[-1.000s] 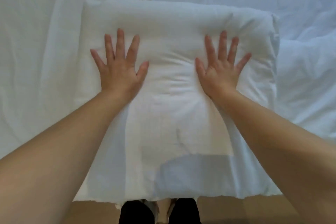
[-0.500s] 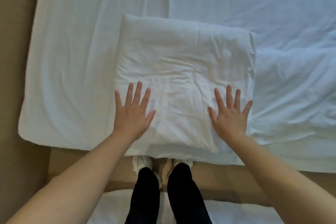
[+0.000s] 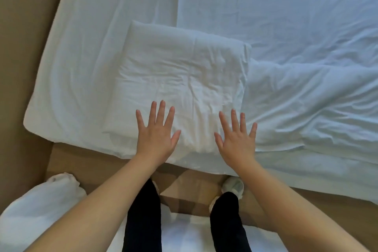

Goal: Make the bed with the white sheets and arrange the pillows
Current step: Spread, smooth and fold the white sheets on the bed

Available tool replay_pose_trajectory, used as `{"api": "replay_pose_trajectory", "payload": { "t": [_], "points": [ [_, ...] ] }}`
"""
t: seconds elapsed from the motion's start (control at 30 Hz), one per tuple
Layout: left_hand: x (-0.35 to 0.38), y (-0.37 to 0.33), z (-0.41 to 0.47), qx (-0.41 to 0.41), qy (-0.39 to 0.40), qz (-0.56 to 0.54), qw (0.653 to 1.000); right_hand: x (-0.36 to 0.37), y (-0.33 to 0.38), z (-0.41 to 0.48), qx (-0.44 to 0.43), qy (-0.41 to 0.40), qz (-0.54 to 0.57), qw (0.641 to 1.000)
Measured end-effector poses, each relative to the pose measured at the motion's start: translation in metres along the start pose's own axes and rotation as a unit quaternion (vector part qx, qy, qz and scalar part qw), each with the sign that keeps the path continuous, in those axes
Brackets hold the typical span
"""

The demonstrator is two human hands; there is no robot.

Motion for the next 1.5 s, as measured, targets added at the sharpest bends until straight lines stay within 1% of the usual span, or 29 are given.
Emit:
{"api": "replay_pose_trajectory", "payload": {
  "t": [0.07,0.13,0.27,0.37,0.43,0.53,0.63,0.7,0.77,0.83,0.9,0.97,1.03,1.1,1.13,1.17,1.2,1.23,1.27,1.3,1.33,1.37,1.4,1.43,1.47,1.5],
  "points": [
    [-0.001,-0.035,-0.01,-0.006,0.017,0.001,1.0,-0.005,-0.031,-0.009,-0.024,0.006,-0.018,1.0],
    [-0.001,-0.069,-0.019,-0.005,0.039,0.003,0.999,-0.012,-0.066,-0.017,-0.029,0.006,-0.021,0.999],
    [-0.012,-0.133,-0.019,0.009,0.046,-0.028,0.999,-0.024,-0.134,-0.021,0.016,0.031,-0.011,0.999],
    [-0.017,-0.182,-0.001,0.063,0.049,-0.031,0.996,-0.016,-0.182,-0.017,0.073,0.048,0.017,0.996],
    [-0.007,-0.217,0.013,0.107,0.061,-0.034,0.992,0.003,-0.219,-0.015,0.111,0.069,0.017,0.991],
    [0.021,-0.269,0.034,0.163,0.07,-0.028,0.984,0.048,-0.283,-0.016,0.169,0.125,0.011,0.978],
    [0.06,-0.323,0.05,0.228,0.068,-0.024,0.971,0.096,-0.347,-0.011,0.196,0.193,-0.037,0.961],
    [0.088,-0.364,0.067,0.268,0.045,-0.018,0.962,0.117,-0.384,0.005,0.178,0.203,-0.079,0.959],
    [0.111,-0.405,0.091,0.282,0.011,-0.01,0.959,0.134,-0.417,0.032,0.133,0.165,-0.118,0.97],
    [0.132,-0.441,0.118,0.254,-0.012,0.011,0.967,0.143,-0.447,0.062,0.085,0.11,-0.151,0.979],
    [0.145,-0.467,0.146,0.205,-0.044,0.03,0.977,0.148,-0.473,0.093,0.042,0.014,-0.157,0.987],
    [0.151,-0.485,0.165,0.196,-0.076,0.037,0.977,0.146,-0.491,0.115,-0.005,-0.041,-0.15,0.988],
    [0.148,-0.491,0.173,0.207,-0.083,0.009,0.975,0.135,-0.499,0.126,-0.037,-0.001,-0.096,0.995],
    [0.144,-0.49,0.165,0.227,-0.06,-0.05,0.971,0.127,-0.504,0.109,-0.056,0.042,-0.067,0.995],
    [0.139,-0.492,0.157,0.251,-0.047,-0.053,0.965,0.126,-0.51,0.093,-0.071,0.05,-0.06,0.994],
    [0.139,-0.495,0.147,0.286,-0.02,-0.034,0.958,0.128,-0.513,0.072,-0.089,0.07,-0.058,0.992],
    [0.14,-0.498,0.136,0.319,0.037,0.005,0.947,0.135,-0.517,0.051,-0.113,0.11,-0.063,0.986],
    [0.144,-0.502,0.128,0.336,0.127,0.061,0.931,0.144,-0.521,0.033,-0.137,0.17,-0.074,0.973],
    [0.148,-0.505,0.123,0.329,0.211,0.126,0.912,0.158,-0.527,0.021,-0.147,0.239,-0.07,0.957],
    [0.15,-0.508,0.121,0.314,0.27,0.17,0.894,0.169,-0.532,0.014,-0.144,0.295,-0.059,0.943],
    [0.149,-0.514,0.125,0.295,0.296,0.173,0.892,0.176,-0.538,0.015,-0.121,0.296,-0.011,0.948],
    [0.145,-0.522,0.131,0.285,0.283,0.15,0.903,0.174,-0.545,0.02,-0.074,0.249,0.066,0.963],
    [0.139,-0.532,0.138,0.286,0.246,0.125,0.918,0.17,-0.555,0.026,-0.007,0.17,0.155,0.973],
    [0.133,-0.544,0.145,0.301,0.179,0.096,0.932,0.165,-0.568,0.03,0.067,0.073,0.222,0.97],
    [0.126,-0.556,0.15,0.32,0.105,0.073,0.939,0.159,-0.584,0.034,0.141,-0.017,0.253,0.957],
    [0.121,-0.569,0.155,0.329,0.048,0.051,0.942,0.154,-0.603,0.035,0.219,-0.073,0.271,0.935]
  ]
}}
Point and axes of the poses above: each hand's wrist, its own z-axis towards the middle knuckle, its own x-axis out of the palm, y = z × x, the point moved 3 cm from there along z, towards the middle knuckle, and after that the axes turned 7 degrees about y, right-handed, at the moved point
